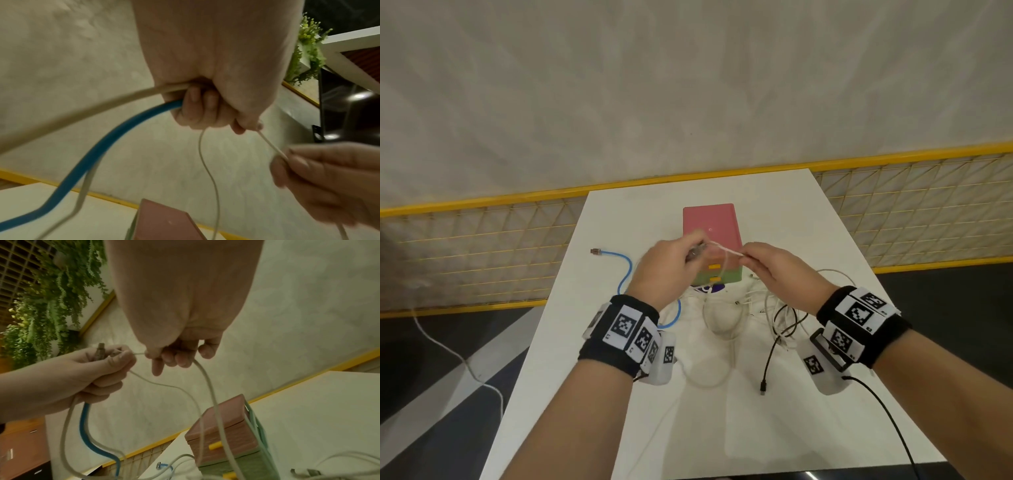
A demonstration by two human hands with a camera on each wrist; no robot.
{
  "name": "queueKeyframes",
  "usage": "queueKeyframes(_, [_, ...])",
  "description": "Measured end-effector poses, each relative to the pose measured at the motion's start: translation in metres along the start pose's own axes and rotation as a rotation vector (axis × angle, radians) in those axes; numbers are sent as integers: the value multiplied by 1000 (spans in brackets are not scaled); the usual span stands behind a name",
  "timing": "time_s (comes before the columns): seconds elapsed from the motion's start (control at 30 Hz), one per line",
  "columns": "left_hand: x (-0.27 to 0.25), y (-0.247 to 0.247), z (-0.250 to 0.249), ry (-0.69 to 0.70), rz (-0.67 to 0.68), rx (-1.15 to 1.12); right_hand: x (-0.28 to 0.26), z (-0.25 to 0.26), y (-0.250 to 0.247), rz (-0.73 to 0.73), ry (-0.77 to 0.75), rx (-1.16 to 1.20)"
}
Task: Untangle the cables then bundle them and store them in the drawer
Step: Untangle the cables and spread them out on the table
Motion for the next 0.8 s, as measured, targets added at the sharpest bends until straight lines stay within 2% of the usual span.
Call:
queueKeyframes(0.13, [2,-24,22,-115,-339,92,-5,-5,-5,91,100,28])
queueKeyframes(0.2, [1,-34,28,-171,-414,97,-5,-5,-4,100,109,38])
queueKeyframes(0.23, [1,-34,29,-168,-378,74,-2,-4,-3,92,104,43])
queueKeyframes(0.33, [-3,-19,16,-73,-72,-14,9,7,3,80,45,69])
queueKeyframes(0.4, [-6,-3,9,-23,47,-3,17,14,4,67,-3,61])
queueKeyframes(0.57, [-4,-6,27,-26,-78,98,18,4,-1,120,6,-68])
queueKeyframes(0.7, [-8,-14,37,-61,-101,203,30,7,3,259,146,-140])
queueKeyframes(0.8, [-12,-19,46,-183,-169,134,61,19,14,126,179,-42])
Point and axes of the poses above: each hand's wrist, its own x-axis towards the middle knuckle, its own y-axis out of the palm, z = x × y, the point moved 1 cm from there along x, towards the middle knuckle, and after that the axes turned 7 degrees about -z, right-handed, at the moved point
